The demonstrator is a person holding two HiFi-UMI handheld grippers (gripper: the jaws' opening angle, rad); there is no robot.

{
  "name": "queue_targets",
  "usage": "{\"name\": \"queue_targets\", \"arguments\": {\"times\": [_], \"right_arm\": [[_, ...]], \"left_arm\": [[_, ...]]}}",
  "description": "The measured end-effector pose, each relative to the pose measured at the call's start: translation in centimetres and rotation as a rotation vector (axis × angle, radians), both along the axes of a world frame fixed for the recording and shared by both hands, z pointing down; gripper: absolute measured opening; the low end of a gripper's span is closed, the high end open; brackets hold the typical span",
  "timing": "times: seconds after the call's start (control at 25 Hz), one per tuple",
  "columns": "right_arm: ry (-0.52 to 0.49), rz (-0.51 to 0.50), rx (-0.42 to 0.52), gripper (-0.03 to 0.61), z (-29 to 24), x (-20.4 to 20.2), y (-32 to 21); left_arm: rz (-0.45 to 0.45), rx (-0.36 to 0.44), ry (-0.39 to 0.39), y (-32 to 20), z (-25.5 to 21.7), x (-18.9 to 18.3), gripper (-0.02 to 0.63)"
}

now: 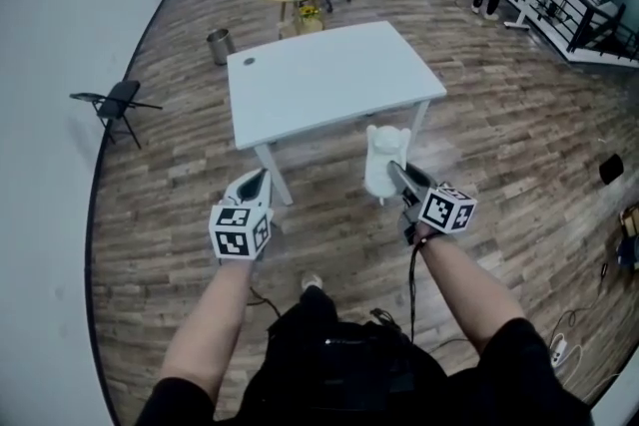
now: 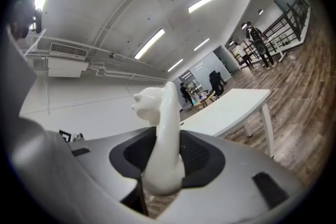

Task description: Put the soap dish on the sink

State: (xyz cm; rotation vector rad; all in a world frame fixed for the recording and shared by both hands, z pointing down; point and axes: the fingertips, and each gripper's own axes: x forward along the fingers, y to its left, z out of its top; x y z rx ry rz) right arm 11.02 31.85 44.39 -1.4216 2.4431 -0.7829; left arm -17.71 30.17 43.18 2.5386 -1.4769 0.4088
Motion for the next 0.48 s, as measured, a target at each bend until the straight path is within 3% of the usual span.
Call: {"name": "queue_targets", "arguments": {"times": [0.48], "right_arm": [[-0.007,0.055,-0.024,0.144,0.1,-0.8,-7.1]], "left_arm": [[0.046,-0.016,0.023,-9.8,0.5,-0.2,-0.011]]}}
